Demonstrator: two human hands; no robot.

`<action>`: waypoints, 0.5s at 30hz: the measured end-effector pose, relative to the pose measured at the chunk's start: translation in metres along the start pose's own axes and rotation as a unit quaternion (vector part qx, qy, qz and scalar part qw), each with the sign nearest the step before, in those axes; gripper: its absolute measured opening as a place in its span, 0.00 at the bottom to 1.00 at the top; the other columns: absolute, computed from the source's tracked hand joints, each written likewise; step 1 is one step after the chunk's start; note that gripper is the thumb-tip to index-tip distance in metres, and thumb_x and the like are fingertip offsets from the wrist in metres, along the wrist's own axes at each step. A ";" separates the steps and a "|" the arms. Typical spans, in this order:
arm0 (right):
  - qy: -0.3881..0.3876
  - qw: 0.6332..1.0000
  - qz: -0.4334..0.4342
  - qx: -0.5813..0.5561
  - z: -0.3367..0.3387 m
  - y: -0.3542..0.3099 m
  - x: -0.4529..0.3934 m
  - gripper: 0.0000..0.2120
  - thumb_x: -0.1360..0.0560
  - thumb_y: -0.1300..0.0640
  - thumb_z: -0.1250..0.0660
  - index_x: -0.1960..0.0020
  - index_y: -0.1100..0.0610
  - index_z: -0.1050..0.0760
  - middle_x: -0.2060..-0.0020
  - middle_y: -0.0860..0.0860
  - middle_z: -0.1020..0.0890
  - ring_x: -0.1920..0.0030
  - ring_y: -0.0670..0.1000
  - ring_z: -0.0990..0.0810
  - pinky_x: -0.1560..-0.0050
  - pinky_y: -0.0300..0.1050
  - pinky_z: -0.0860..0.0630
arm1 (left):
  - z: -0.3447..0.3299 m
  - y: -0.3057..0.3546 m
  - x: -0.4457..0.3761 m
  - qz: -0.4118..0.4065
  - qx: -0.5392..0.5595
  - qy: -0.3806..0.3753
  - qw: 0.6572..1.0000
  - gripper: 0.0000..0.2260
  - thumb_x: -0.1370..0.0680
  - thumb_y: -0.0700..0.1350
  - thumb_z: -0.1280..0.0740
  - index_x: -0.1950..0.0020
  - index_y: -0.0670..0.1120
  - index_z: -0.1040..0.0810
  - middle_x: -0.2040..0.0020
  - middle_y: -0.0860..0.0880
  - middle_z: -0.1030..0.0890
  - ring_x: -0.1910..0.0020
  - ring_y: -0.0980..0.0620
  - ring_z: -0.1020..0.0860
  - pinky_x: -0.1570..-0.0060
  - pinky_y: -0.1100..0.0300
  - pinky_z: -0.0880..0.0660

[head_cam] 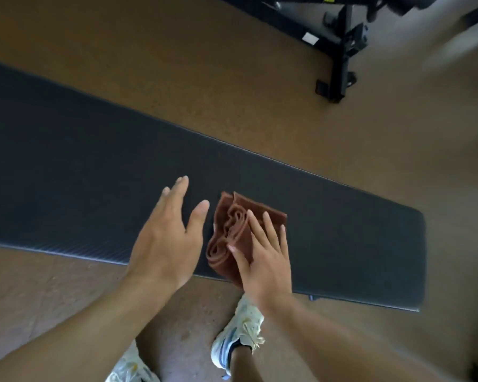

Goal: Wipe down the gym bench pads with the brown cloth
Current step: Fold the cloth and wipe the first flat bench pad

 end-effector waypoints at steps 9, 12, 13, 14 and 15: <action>0.068 0.997 0.006 -0.037 0.016 0.006 -0.087 0.26 0.15 0.37 0.46 0.21 0.45 0.31 0.18 0.46 0.36 0.15 0.53 0.47 0.17 0.62 0.53 | -0.051 0.017 -0.039 0.048 -0.308 -0.066 0.948 0.38 0.17 0.53 0.37 0.16 0.52 0.59 0.16 0.53 0.59 0.18 0.42 0.62 0.24 0.32 0.43; 0.030 0.999 0.039 -0.020 0.000 0.035 0.017 0.24 0.15 0.40 0.41 0.23 0.47 0.28 0.18 0.46 0.35 0.16 0.52 0.44 0.18 0.65 0.45 | -0.056 0.008 -0.037 0.060 -0.378 -0.119 0.916 0.62 0.32 0.67 0.24 0.18 0.51 0.67 0.17 0.51 0.67 0.19 0.40 0.66 0.25 0.32 0.43; 0.011 0.998 0.060 -0.005 -0.002 0.044 0.037 0.25 0.16 0.40 0.39 0.23 0.48 0.27 0.18 0.46 0.36 0.16 0.53 0.44 0.19 0.66 0.42 | -0.058 0.007 -0.037 0.066 -0.401 -0.129 0.904 0.69 0.38 0.68 0.21 0.19 0.50 0.70 0.18 0.50 0.69 0.19 0.39 0.66 0.25 0.32 0.43; -0.007 0.996 0.087 0.013 -0.004 0.053 0.047 0.26 0.17 0.39 0.38 0.23 0.48 0.28 0.18 0.46 0.36 0.16 0.53 0.44 0.20 0.67 0.40 | -0.060 0.007 -0.037 0.069 -0.417 -0.130 0.897 0.72 0.41 0.68 0.19 0.19 0.50 0.72 0.18 0.50 0.70 0.19 0.38 0.67 0.25 0.33 0.43; -0.023 0.993 0.113 0.021 -0.003 0.059 0.044 0.27 0.18 0.38 0.38 0.22 0.47 0.30 0.18 0.47 0.37 0.16 0.53 0.45 0.21 0.67 0.40 | -0.062 0.007 -0.037 0.074 -0.426 -0.124 0.893 0.73 0.41 0.67 0.19 0.20 0.49 0.73 0.19 0.49 0.70 0.19 0.38 0.67 0.25 0.33 0.43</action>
Point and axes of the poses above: each hand's wrist, its own x-axis away from the middle knuckle, its own z-axis out of the back of the hand, y = z × x, the point moved 3 cm from there along -x, towards the middle knuckle
